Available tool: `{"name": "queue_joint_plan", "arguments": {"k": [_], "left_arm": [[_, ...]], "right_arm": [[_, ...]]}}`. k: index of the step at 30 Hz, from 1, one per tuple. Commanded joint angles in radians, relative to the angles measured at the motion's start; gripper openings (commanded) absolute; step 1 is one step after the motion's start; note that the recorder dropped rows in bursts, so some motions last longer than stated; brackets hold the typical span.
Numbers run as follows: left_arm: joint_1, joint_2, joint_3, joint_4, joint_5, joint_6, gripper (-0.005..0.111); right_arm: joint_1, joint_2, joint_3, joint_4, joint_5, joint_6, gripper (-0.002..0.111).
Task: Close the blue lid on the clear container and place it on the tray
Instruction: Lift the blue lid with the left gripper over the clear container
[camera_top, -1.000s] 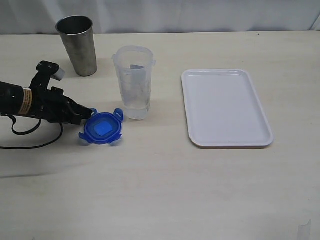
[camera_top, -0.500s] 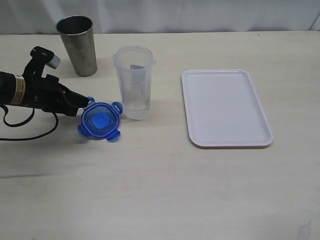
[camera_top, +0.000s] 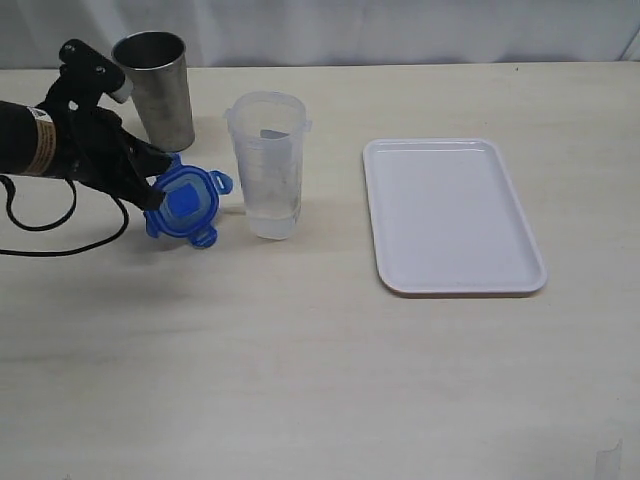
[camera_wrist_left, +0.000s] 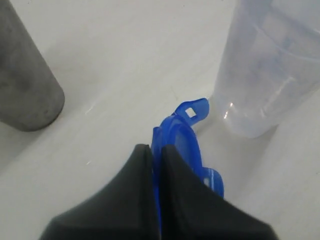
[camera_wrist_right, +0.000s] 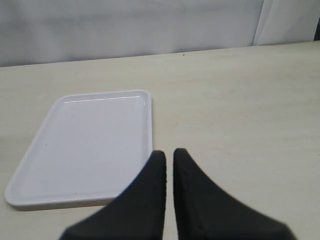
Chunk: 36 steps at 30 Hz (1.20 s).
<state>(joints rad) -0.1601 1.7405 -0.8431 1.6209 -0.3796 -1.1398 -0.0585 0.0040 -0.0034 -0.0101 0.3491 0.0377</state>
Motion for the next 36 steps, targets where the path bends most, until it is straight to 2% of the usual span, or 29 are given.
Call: {"name": "queue_joint_plan", "arguments": {"k": [1, 6, 16, 19, 23, 27, 31, 34, 36], "left_arm": [[-0.05, -0.044, 0.003, -0.015, 0.061, 0.048, 0.0], [-0.086, -0.068, -0.021, -0.017, 0.177, 0.059, 0.0], [-0.086, -0.068, -0.133, -0.054, 0.088, 0.066, 0.0], [-0.086, -0.068, -0.183, -0.071, 0.121, 0.1, 0.0], [-0.095, -0.068, -0.264, -0.071, 0.082, 0.1, 0.0], [-0.162, -0.068, -0.343, -0.071, 0.129, 0.216, 0.0], [-0.235, -0.068, -0.352, -0.067, 0.22, 0.421, 0.0], [-0.287, -0.068, -0.354, -0.061, 0.319, 0.507, 0.0], [-0.307, -0.068, -0.357, -0.06, 0.315, 0.531, 0.0]], "right_arm": [[-0.008, -0.004, 0.003, 0.001, -0.003, 0.001, 0.005], [-0.008, -0.004, 0.003, 0.001, -0.003, 0.001, 0.005], [-0.008, -0.004, 0.003, 0.001, -0.003, 0.001, 0.005], [-0.008, -0.004, 0.003, 0.001, -0.003, 0.001, 0.005], [-0.008, -0.004, 0.003, 0.001, -0.003, 0.001, 0.005], [-0.008, -0.004, 0.003, 0.001, -0.003, 0.001, 0.005], [-0.008, -0.004, 0.003, 0.001, -0.003, 0.001, 0.005], [-0.008, -0.004, 0.003, 0.001, -0.003, 0.001, 0.005], [-0.008, -0.004, 0.003, 0.001, -0.003, 0.001, 0.005]]}}
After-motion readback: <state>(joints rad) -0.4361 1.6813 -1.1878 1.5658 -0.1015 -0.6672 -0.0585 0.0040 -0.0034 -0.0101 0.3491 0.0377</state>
